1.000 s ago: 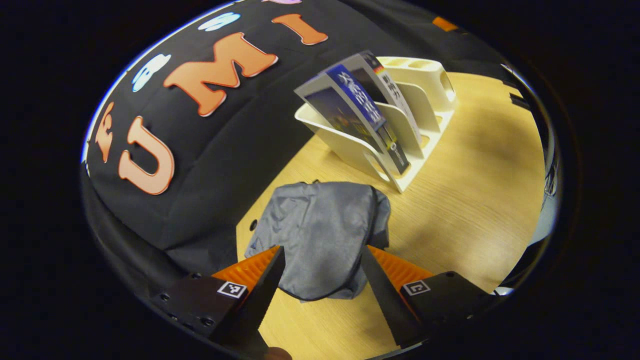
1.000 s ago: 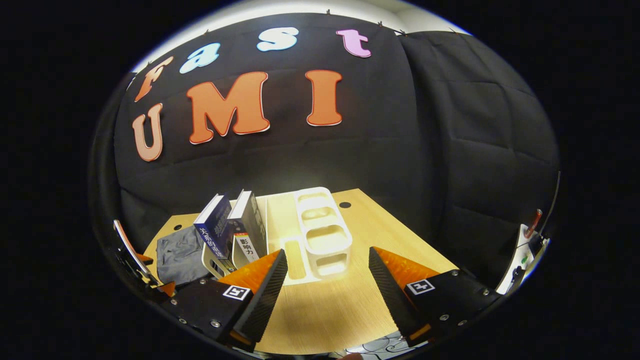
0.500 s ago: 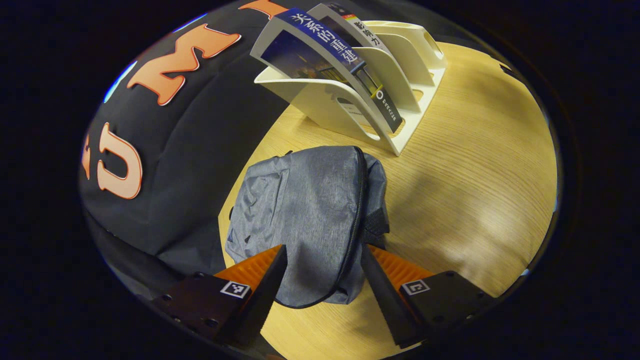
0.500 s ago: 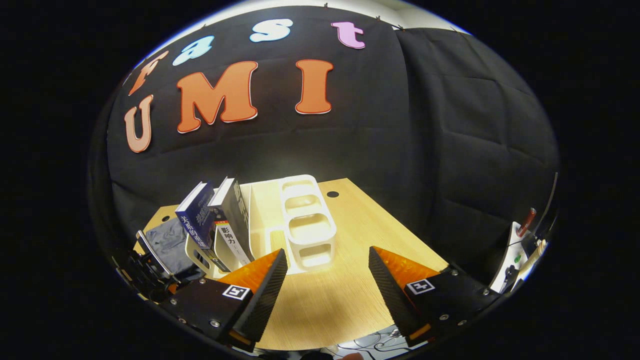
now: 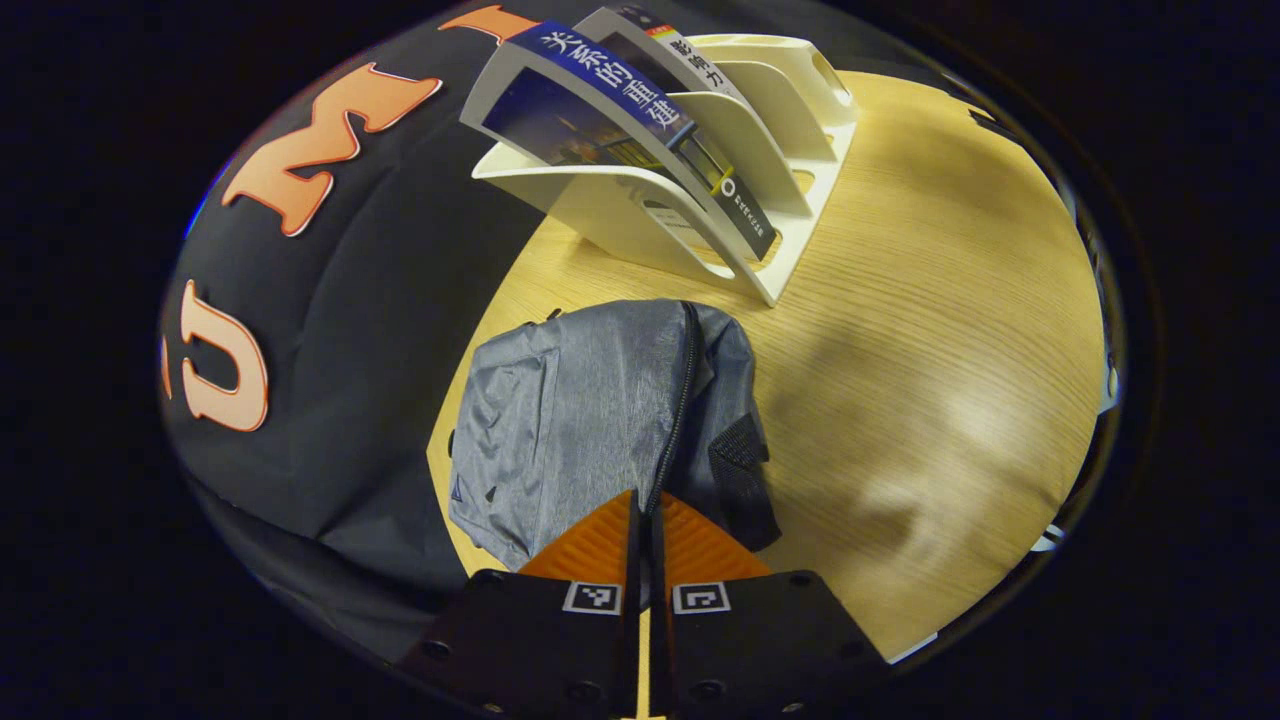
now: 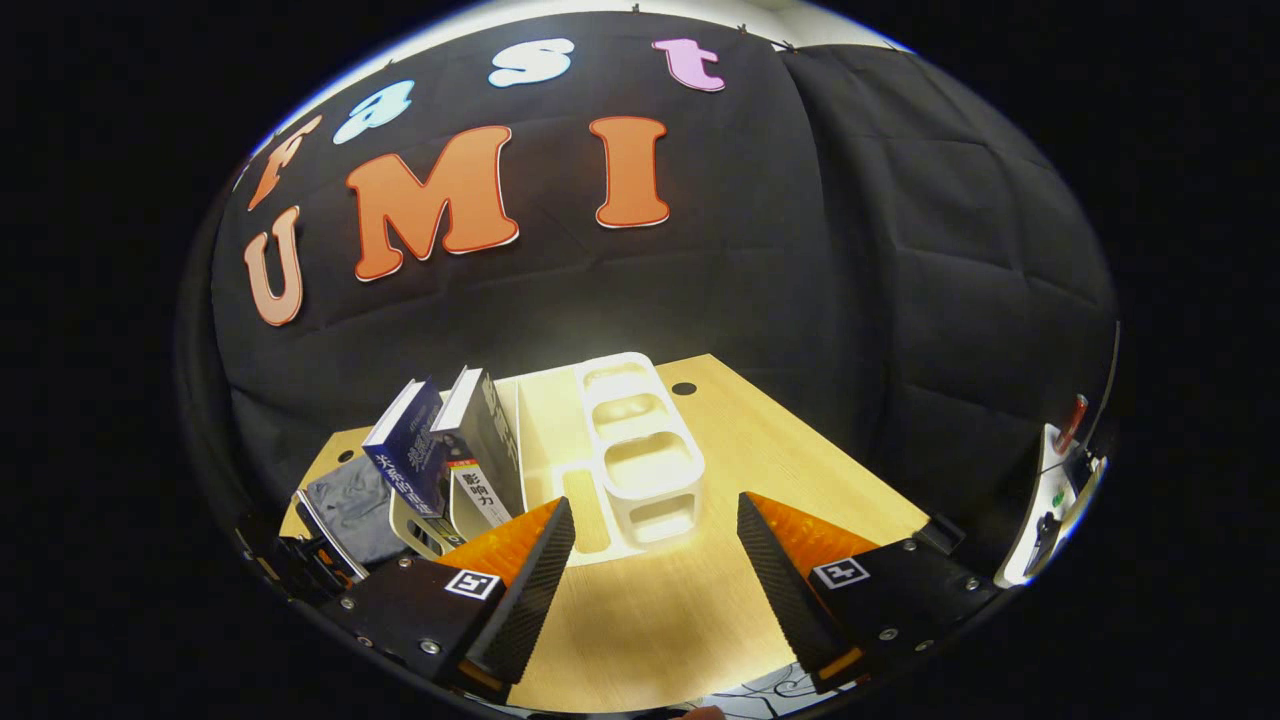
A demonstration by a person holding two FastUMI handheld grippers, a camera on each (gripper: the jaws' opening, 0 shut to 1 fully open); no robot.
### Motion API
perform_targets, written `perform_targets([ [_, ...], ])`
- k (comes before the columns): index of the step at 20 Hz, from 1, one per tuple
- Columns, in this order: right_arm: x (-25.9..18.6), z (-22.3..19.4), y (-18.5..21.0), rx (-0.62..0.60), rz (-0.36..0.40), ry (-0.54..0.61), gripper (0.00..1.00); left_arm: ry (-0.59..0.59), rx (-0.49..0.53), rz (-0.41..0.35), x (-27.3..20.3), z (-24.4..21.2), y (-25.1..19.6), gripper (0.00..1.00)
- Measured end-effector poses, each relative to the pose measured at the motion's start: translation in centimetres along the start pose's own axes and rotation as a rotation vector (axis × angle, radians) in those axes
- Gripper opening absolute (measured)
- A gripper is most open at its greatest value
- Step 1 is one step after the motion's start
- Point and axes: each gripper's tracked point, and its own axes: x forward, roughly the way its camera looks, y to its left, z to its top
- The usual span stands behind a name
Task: Open the schoolbag, grab two books from the bookshelf and put them into the schoolbag.
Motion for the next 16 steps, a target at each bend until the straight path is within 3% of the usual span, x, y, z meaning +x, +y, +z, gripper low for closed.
perform_targets([
  [6, 0.3, 0.1, 2.4, 0.037, 0.029, 0.024, 0.98, -0.005, -0.034, -0.149, -1.6, 0.6, 2.3, 0.01],
  [12, -0.1, 0.0, 4.2, 0.072, 0.031, 0.038, 0.98, -0.078, -0.137, -0.175, -5.4, 2.5, 10.1, 0.01],
  [16, -0.8, -0.5, 6.5, 0.090, 0.037, 0.065, 0.98, -0.135, -0.174, -0.126, -6.6, 3.5, 18.1, 0.01],
])
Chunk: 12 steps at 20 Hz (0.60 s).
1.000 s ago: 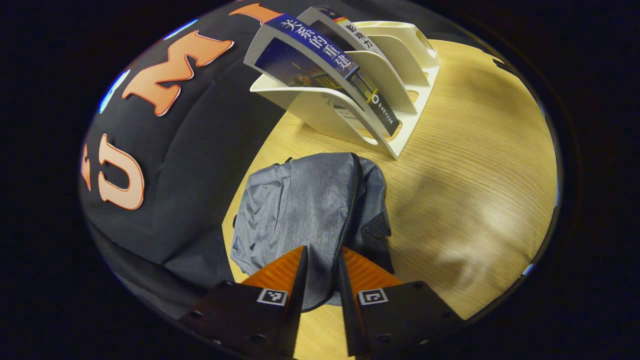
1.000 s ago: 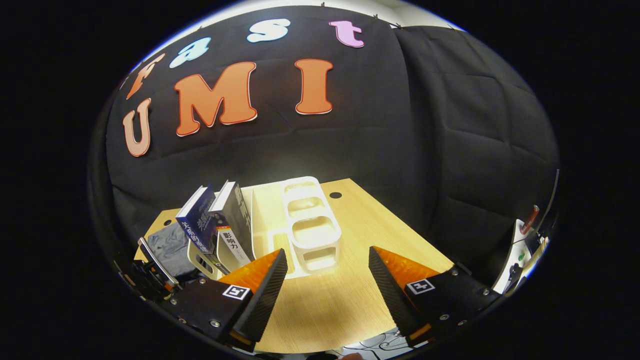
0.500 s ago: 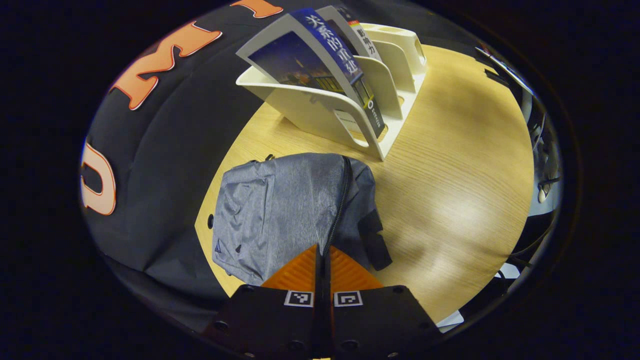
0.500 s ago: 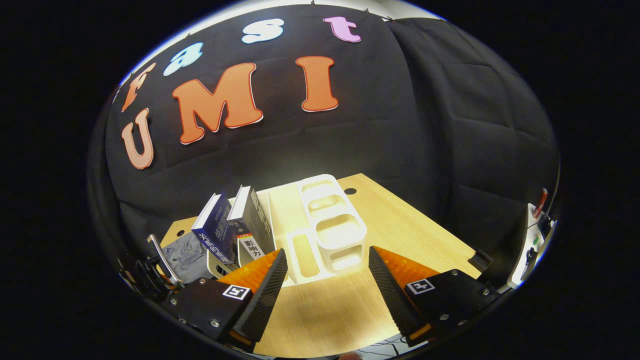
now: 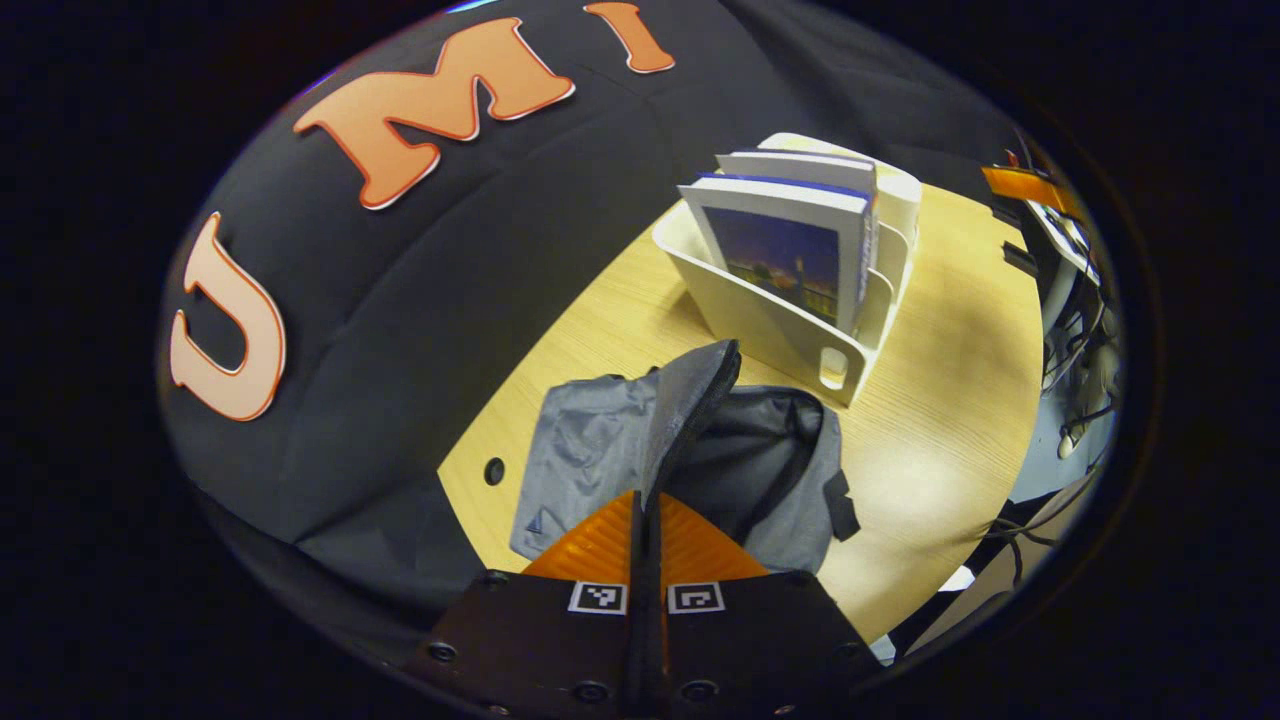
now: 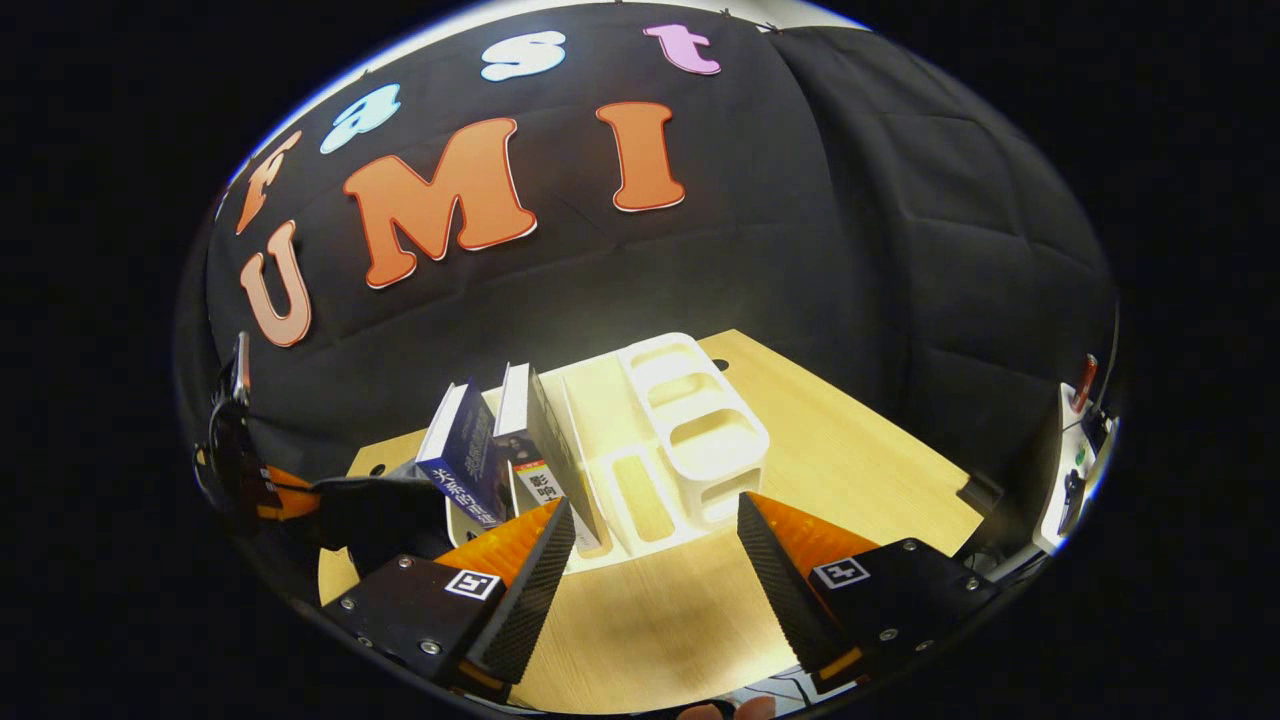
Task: Open the schoolbag, grab two books from the bookshelf and put them into the schoolbag.
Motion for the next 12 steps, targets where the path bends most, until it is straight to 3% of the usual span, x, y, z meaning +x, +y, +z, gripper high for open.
perform_targets([
  [8, -1.8, -0.1, 2.9, -0.006, 0.012, 0.080, 0.98, -0.063, -0.007, 0.039, -0.4, 4.1, 7.1, 0.01],
  [12, -3.8, 2.8, 7.3, -0.063, 0.081, 0.168, 0.98, -0.068, -0.033, 0.019, 0.1, 3.8, 8.1, 0.01],
])
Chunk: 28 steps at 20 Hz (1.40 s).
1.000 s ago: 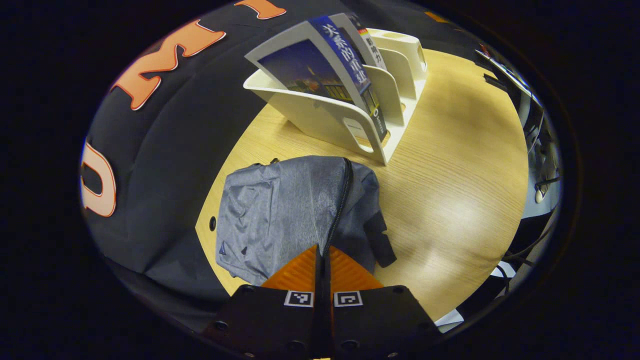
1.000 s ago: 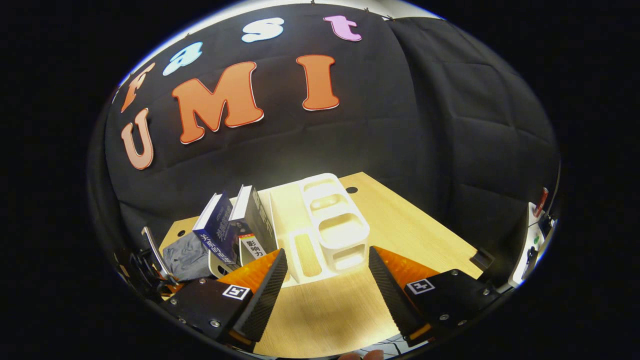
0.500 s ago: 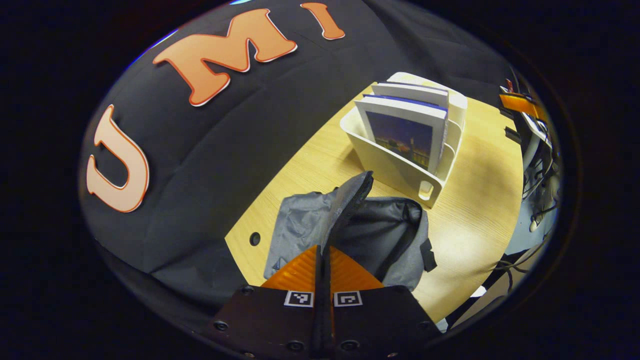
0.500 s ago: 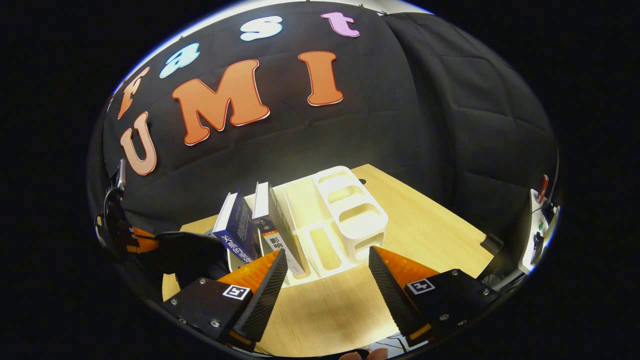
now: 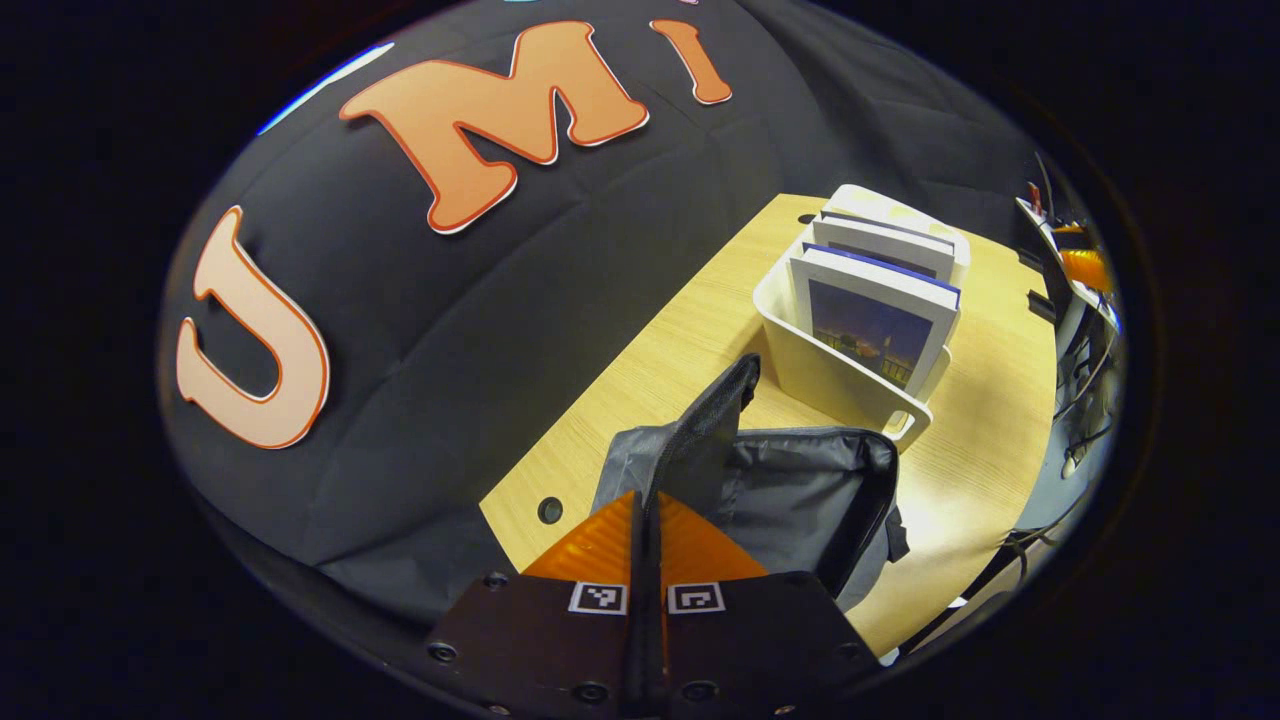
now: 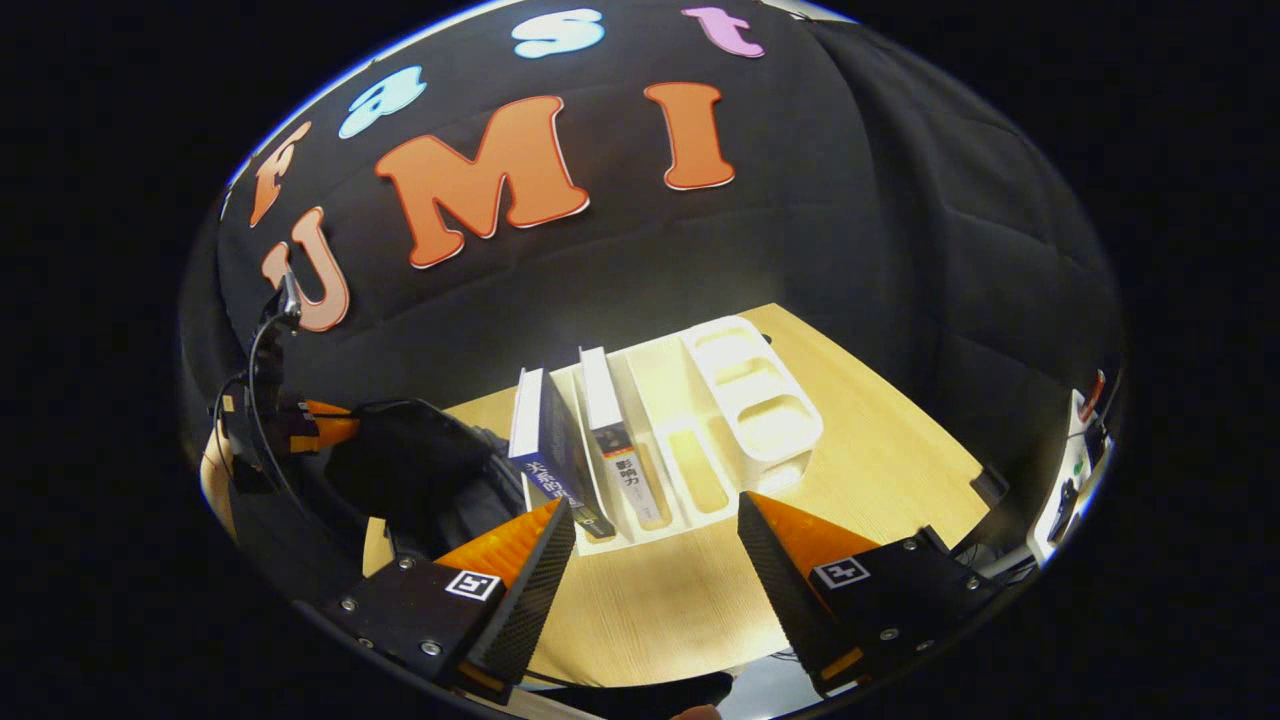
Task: Open the schoolbag, grab two books from the bookshelf and put them into the schoolbag.
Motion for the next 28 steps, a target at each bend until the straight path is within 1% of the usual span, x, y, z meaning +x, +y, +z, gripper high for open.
perform_targets([
  [1, -0.1, 1.0, 0.8, -0.019, -0.001, 0.021, 0.98, -0.001, -0.003, -0.004, 0.1, 0.0, -0.1, 0.01],
  [4, -0.3, 4.5, 5.3, -0.085, 0.071, 0.083, 0.98, -0.003, -0.012, -0.001, 0.4, -0.1, 0.2, 0.01],
  [6, 0.4, 6.3, 7.8, -0.137, 0.113, 0.131, 0.98, -0.003, -0.021, 0.005, 0.4, -0.2, 0.4, 0.01],
  [8, 2.5, 8.1, 10.0, -0.203, 0.128, 0.191, 0.98, -0.007, -0.032, 0.008, 0.4, -0.4, 0.4, 0.01],
  [10, 5.2, 8.8, 11.7, -0.227, 0.132, 0.266, 0.98, -0.009, -0.044, 0.010, 0.3, -0.5, 0.6, 0.01],
  [13, 8.8, 7.8, 13.5, -0.263, 0.128, 0.382, 0.98, -0.005, -0.060, 0.007, 0.3, -0.7, 0.7, 0.01],
  [15, 10.5, 6.8, 14.8, -0.264, 0.144, 0.456, 0.99, -0.004, -0.064, 0.006, 0.3, -0.8, 0.8, 0.01],
  [18, 14.5, 5.1, 14.3, -0.311, 0.075, 0.527, 0.99, 0.000, -0.067, 0.001, 0.4, -1.2, 1.0, 0.01],
  [20, 16.7, 4.0, 13.8, -0.306, 0.051, 0.564, 0.99, 0.002, -0.070, 0.003, 0.5, -1.2, 1.2, 0.01],
  [21, 18.1, 3.1, 13.7, -0.299, 0.028, 0.592, 0.99, 0.006, -0.071, 0.003, 0.6, -1.3, 1.4, 0.01],
  [24, 20.3, 1.1, 12.8, -0.300, -0.007, 0.649, 0.97, 0.017, -0.081, -0.001, 1.2, -1.3, 1.6, 0.01],
  [25, 20.9, 0.6, 12.7, -0.290, -0.009, 0.665, 0.94, 0.018, -0.077, -0.002, 1.2, -1.2, 1.7, 0.01],
  [26, 21.2, -0.1, 12.6, -0.277, -0.014, 0.681, 0.77, 0.019, -0.072, -0.005, 1.3, -1.1, 1.7, 0.01],
  [27, 21.5, -0.5, 12.5, -0.266, -0.016, 0.693, 0.72, 0.022, -0.068, -0.009, 1.5, -1.1, 1.6, 0.01],
  [28, 21.9, -0.9, 11.9, -0.257, -0.021, 0.701, 0.72, 0.026, -0.065, -0.013, 1.6, -1.1, 1.6, 0.01],
])
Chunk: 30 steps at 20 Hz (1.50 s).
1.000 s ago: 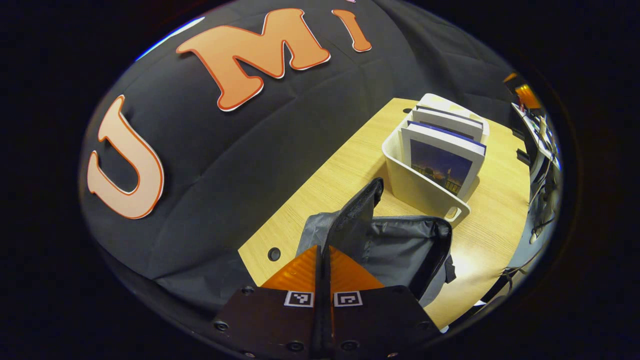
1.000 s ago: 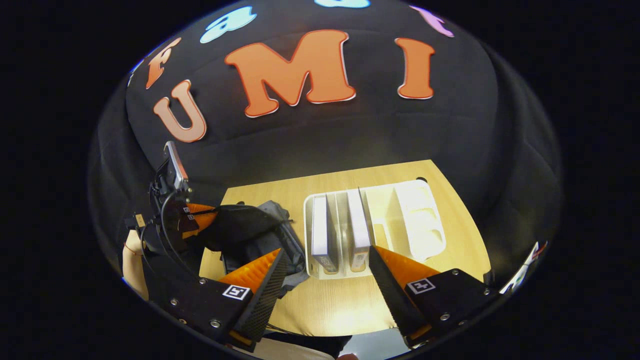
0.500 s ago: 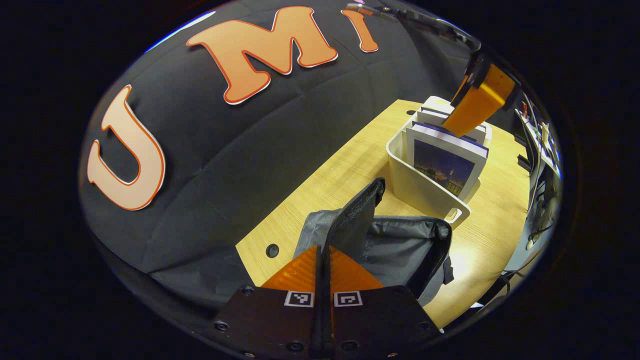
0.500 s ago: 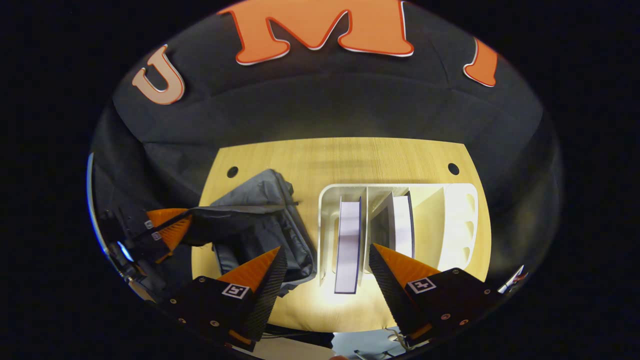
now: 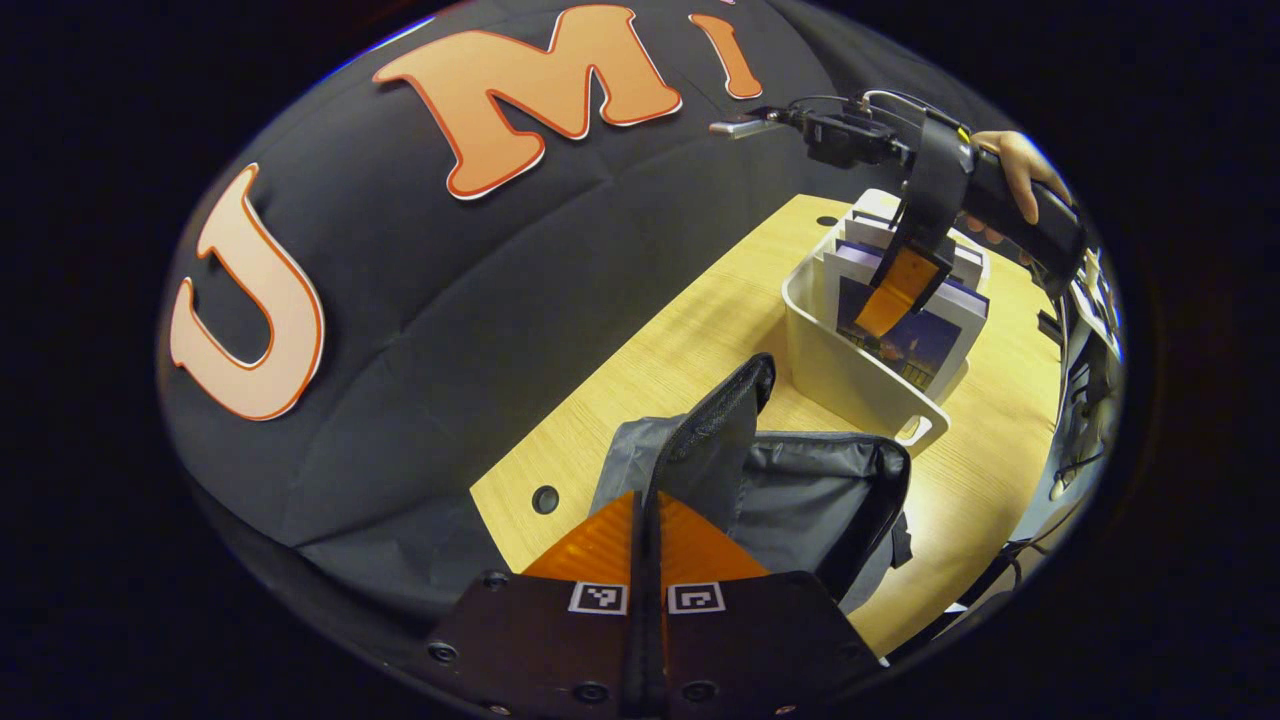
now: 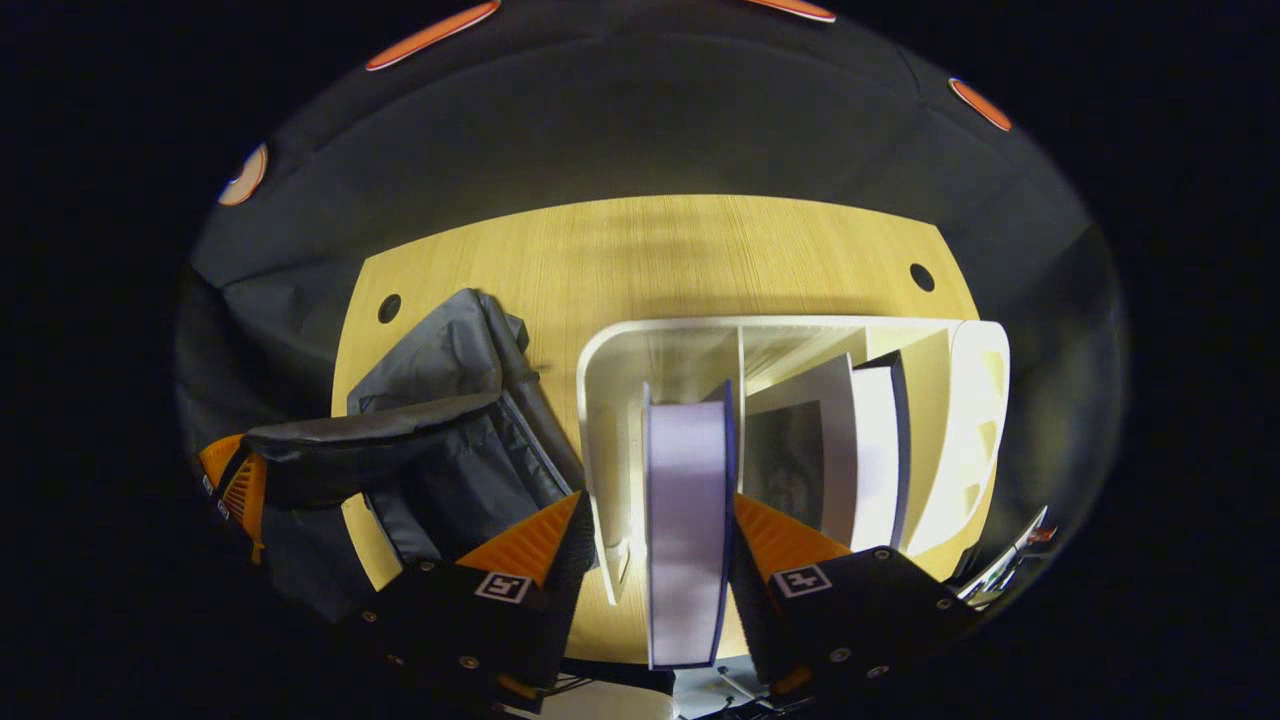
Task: Open the schoolbag, grab two books from the bookshelf and put them into the schoolbag.
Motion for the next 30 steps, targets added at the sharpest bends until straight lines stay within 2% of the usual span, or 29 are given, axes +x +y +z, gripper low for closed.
perform_targets([
  [2, 0.3, 0.2, -1.2, 0.012, -0.014, -0.004, 0.54, 0.003, 0.003, -0.005, 0.1, 0.2, -0.1, 0.01],
  [3, 0.0, 0.5, -1.4, 0.015, -0.015, -0.012, 0.41, 0.005, 0.004, -0.009, 0.2, 0.0, -0.1, 0.01],
  [6, -0.4, 0.7, -0.6, 0.042, -0.011, -0.031, 0.37, -0.002, 0.012, -0.011, 0.4, 0.3, 0.0, 0.01],
  [12, -6.4, 1.3, 0.3, 0.016, -0.008, -0.102, 0.36, -0.016, 0.028, -0.025, 0.3, 0.4, 0.1, 0.01],
  [13, -8.4, 1.8, 0.3, 0.010, -0.023, -0.134, 0.26, -0.022, 0.029, -0.028, 0.3, 0.4, 0.0, 0.01],
  [14, -10.3, 2.3, 0.0, 0.002, -0.043, -0.171, 0.36, -0.027, 0.026, -0.033, 0.3, 0.3, -0.1, 0.01],
  [17, -15.0, 2.5, 0.3, 0.032, -0.025, -0.252, 0.36, -0.037, 0.026, -0.041, 0.3, 0.2, -0.1, 0.01],
  [21, -20.8, 0.3, 0.9, 0.108, 0.069, -0.366, 0.35, -0.053, 0.027, -0.036, 0.1, 0.2, 0.0, 0.01],
  [25, -23.4, -3.6, 2.4, 0.228, 0.252, -0.444, 0.34, -0.059, 0.049, -0.034, -0.2, 0.7, 0.0, 0.01],
  [30, -21.6, -8.6, 3.6, 0.419, 0.448, -0.493, 0.34, -0.066, 0.077, -0.015, -0.8, 1.3, 0.3, 0.01],
])
